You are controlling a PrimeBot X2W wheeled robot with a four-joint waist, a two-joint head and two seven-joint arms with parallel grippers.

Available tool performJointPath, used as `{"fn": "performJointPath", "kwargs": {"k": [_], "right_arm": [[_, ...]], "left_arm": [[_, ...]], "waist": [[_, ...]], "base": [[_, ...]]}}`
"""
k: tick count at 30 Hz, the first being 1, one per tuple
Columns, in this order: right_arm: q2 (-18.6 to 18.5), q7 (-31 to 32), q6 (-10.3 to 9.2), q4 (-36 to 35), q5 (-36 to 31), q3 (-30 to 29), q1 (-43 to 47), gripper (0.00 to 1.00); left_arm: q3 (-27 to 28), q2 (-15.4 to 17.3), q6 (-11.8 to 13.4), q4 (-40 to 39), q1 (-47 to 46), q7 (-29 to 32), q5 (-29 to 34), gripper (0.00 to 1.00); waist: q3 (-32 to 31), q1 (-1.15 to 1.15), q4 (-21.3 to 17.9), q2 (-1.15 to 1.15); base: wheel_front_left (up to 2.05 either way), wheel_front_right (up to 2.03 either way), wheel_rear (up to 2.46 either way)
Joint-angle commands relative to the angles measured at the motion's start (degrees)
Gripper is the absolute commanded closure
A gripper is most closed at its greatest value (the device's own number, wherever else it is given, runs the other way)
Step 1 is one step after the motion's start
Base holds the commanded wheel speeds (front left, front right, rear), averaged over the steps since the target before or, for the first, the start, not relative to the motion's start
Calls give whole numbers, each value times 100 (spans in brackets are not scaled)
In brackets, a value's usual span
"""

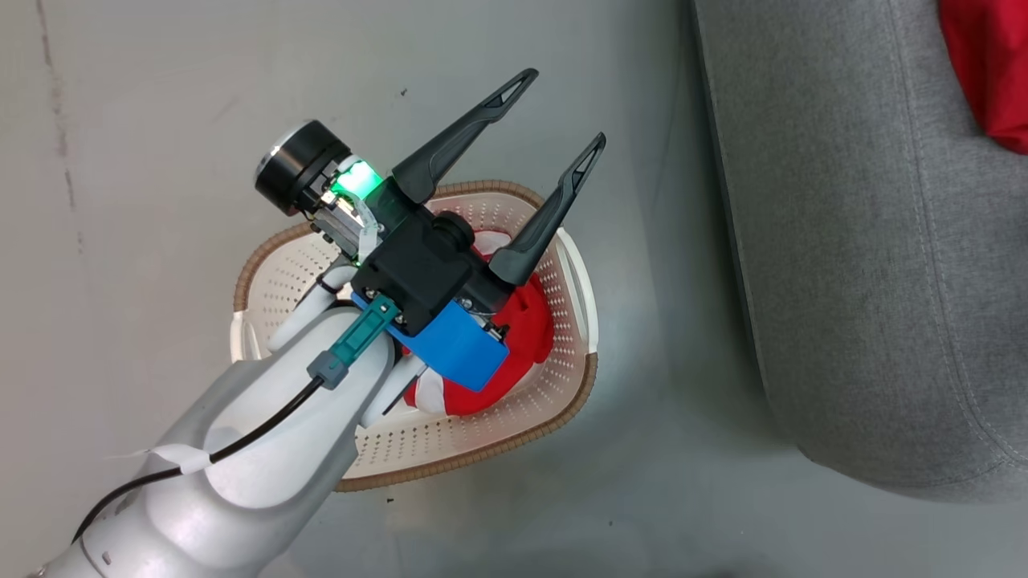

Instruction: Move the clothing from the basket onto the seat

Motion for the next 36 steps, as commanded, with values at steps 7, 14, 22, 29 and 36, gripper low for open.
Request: {"fn": "performJointPath", "kwargs": {"k": [7, 14, 22, 29, 36], "right_arm": [[350, -20, 2, -609, -145, 219, 1220, 0], [701, -21, 2, -1183, -165, 945, 2143, 0], [951, -21, 1, -2012, 76, 1808, 2720, 0], [1084, -20, 1, -2692, 231, 2412, 3037, 0], [1129, -20, 1, -3082, 256, 2856, 3328, 0]], "left_arm": [[124, -131, 90, 127, 288, -46, -109, 0], [509, -231, 206, 100, 824, -51, -201, 0], [1235, -346, 278, 124, 1594, -52, -196, 0], [2068, -548, 305, 61, 2238, -47, -88, 0], [2908, -792, 224, -14, 2845, -48, 146, 0]], "waist": [[-576, 0, 87, 0], [-1171, 0, 169, 0], [-1813, 0, 396, 0], [-2271, 0, 678, 0], [-2617, 0, 967, 0]], "base": [[0, 0, 0], [0, 0, 0], [0, 0, 0], [0, 0, 0], [0, 0, 0]]}}
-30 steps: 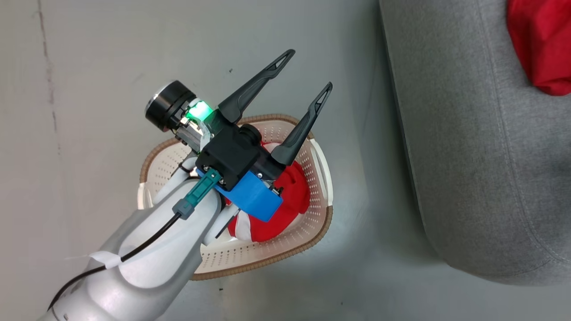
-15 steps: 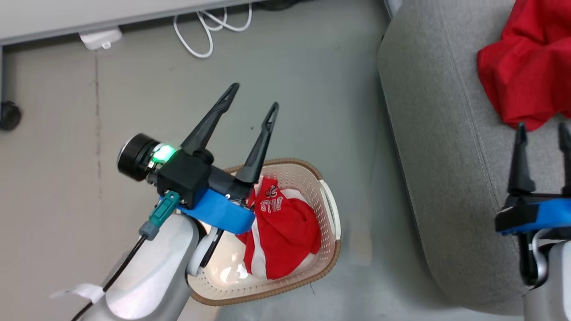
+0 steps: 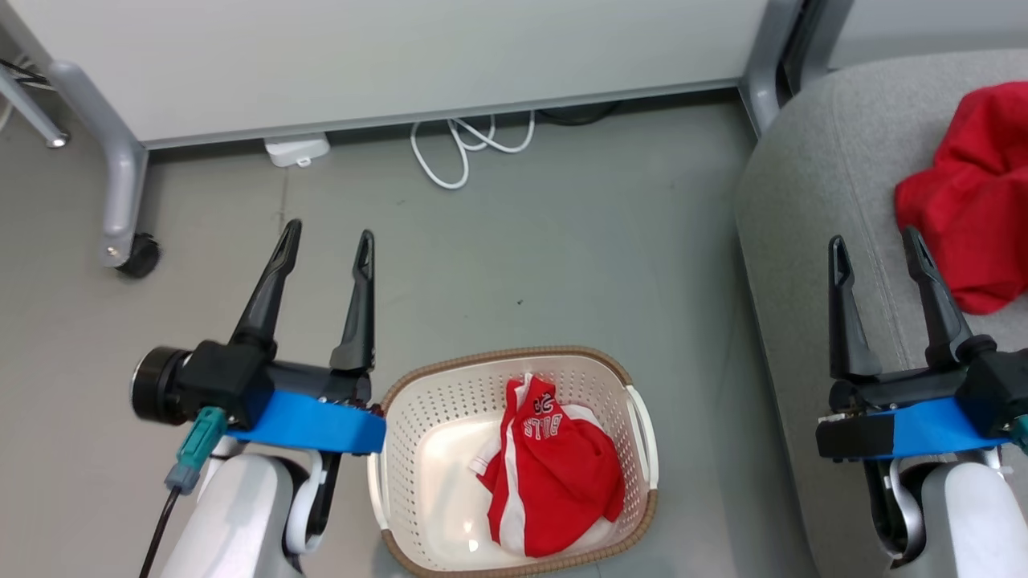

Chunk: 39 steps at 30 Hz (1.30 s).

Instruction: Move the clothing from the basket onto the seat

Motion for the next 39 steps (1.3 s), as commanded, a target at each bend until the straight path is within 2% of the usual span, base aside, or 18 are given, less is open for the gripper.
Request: {"fn": "performJointPath", "kwargs": {"k": [1, 10, 17, 25, 39], "right_arm": [[10, -20, 1, -68, 29, 47, 151, 0], [30, -20, 1, -165, 78, 338, 471, 0], [31, -20, 1, -211, 234, 492, 683, 0], [32, -20, 1, -117, 287, 563, 861, 0], [33, -20, 1, -27, 346, 543, 834, 0]], "left_arm": [[173, -60, -24, -28, 179, -15, 100, 0], [1028, -309, -170, -98, 857, -15, 420, 0], [1386, -427, -292, -143, 1123, -15, 606, 0], [1544, -550, -444, -96, 1276, -15, 783, 0], [1626, -652, -572, -44, 1265, -14, 890, 0]], "waist": [[-179, 1, 163, 0], [-494, 1, 386, 0], [-593, 1, 492, 0], [-668, 1, 541, 0], [-656, 1, 512, 0]], "base": [[0, 0, 0], [0, 0, 0], [0, 0, 0], [0, 0, 0], [0, 0, 0]]}}
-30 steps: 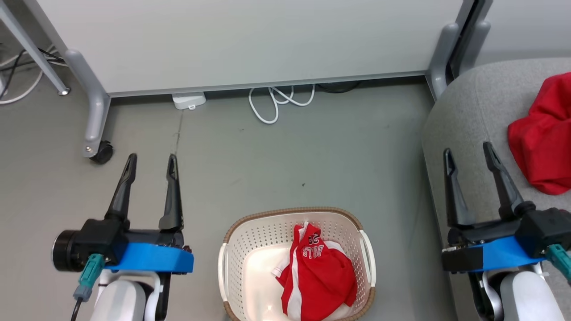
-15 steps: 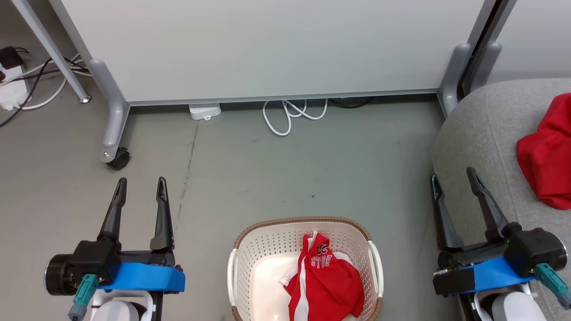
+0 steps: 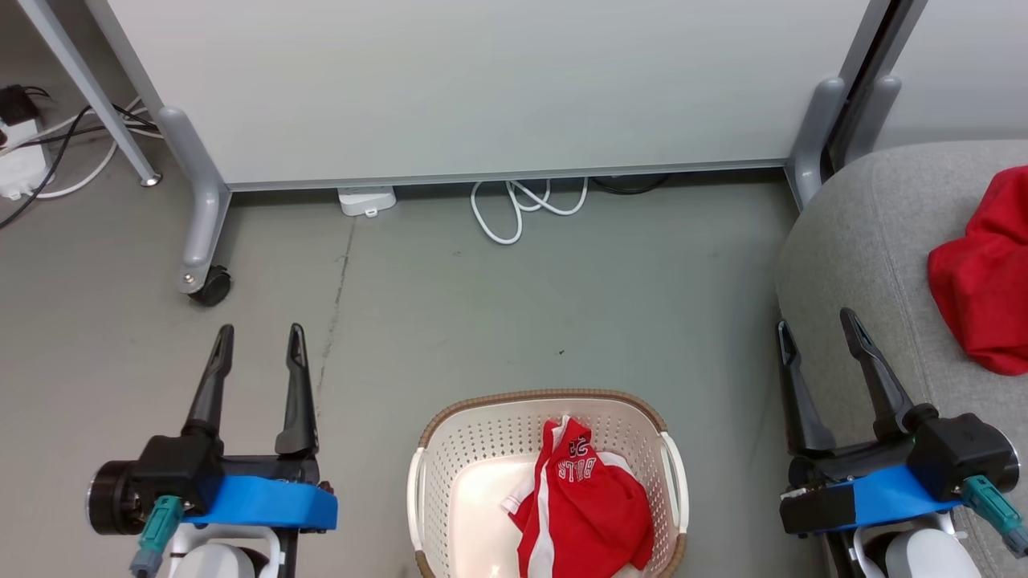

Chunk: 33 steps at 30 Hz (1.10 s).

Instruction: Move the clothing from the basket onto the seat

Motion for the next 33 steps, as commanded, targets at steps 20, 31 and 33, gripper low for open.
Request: {"fn": "performJointPath", "kwargs": {"k": [20, 31, 33], "right_arm": [[6, -20, 2, -430, -261, -116, -963, 0], [8, -20, 2, -711, -286, 18, -1543, 0], [7, -20, 2, -794, -274, 58, -1688, 0]], "left_arm": [[-2562, 635, -91, 2009, -2084, -15, -959, 0], [-4548, 1029, -91, 3468, -3425, 11, -2030, 0], [-5016, 1045, -91, 3848, -3711, 100, -2404, 0]], "waist": [[1398, 0, -834, 0], [2535, 0, -1300, 0], [2809, 0, -1375, 0]], "base": [[0, 0, 0], [0, 0, 0], [0, 0, 0]]}}
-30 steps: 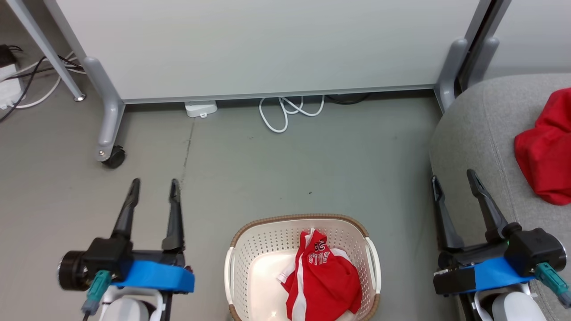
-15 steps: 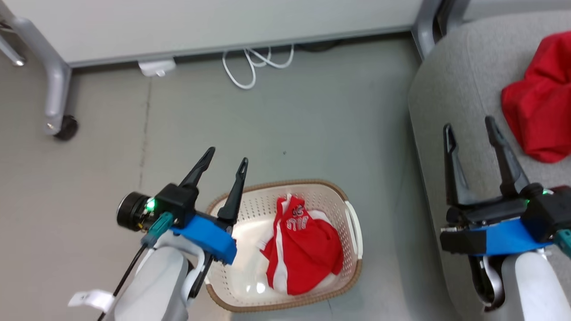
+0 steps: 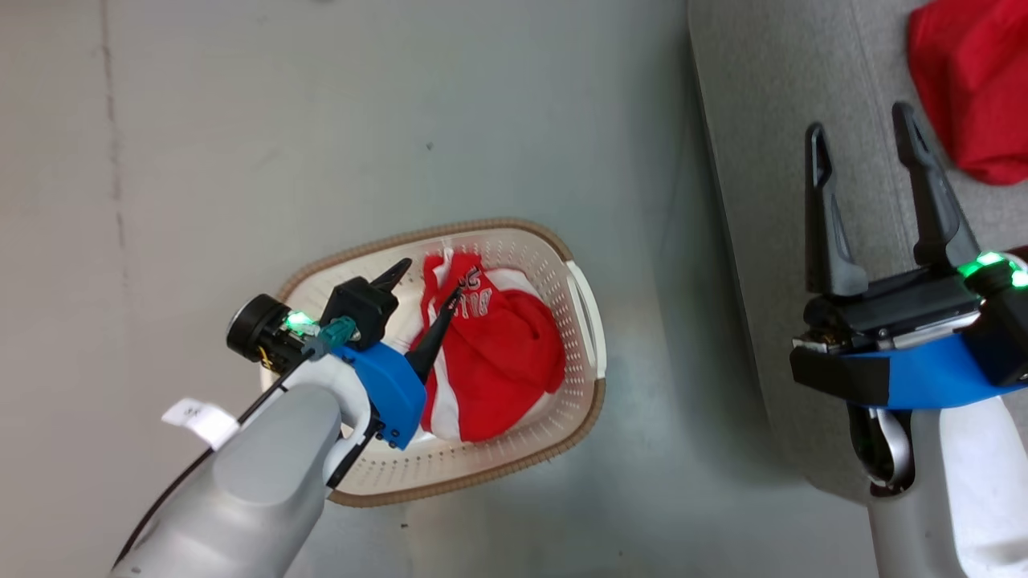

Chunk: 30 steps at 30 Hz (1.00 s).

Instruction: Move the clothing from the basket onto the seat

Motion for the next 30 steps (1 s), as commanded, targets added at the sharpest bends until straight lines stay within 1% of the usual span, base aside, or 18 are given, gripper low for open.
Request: {"fn": "performJointPath", "kwargs": {"k": [1, 8, 12, 15, 20, 25, 30], "right_arm": [[5, -20, 2, -66, -7, 28, -152, 0], [4, -20, 1, -240, -46, 132, -413, 0], [4, -20, 1, -355, -38, 195, -548, 0], [5, -20, 2, -448, 10, 252, -634, 0], [5, -20, 2, -563, 42, 294, -717, 0], [4, -20, 1, -702, 53, 318, -793, 0], [5, -20, 2, -871, 52, 351, -836, 0]], "left_arm": [[-176, 50, -3, 172, -211, 70, -153, 0], [-1124, 56, -3, 745, -676, 493, -817, 0], [-1670, 112, -3, 924, -860, 833, -1122, 0], [-1945, 195, -3, 1042, -987, 1097, -1345, 0], [-2127, 257, -3, 1081, -1101, 1365, -1591, 0], [-2211, 394, -4, 1021, -1244, 1693, -1889, 0], [-2257, 501, -4, 982, -1382, 1985, -1949, 0]], "waist": [[389, -1, -190, 0], [979, -1, -287, 0], [1271, -1, -353, 0], [1471, -1, -407, 0], [1719, -1, -474, 0], [1998, -1, -537, 0], [2234, -1, -591, 0]], "base": [[0, 0, 0], [0, 0, 0], [0, 0, 0], [0, 0, 0], [0, 0, 0], [0, 0, 0], [0, 0, 0]]}}
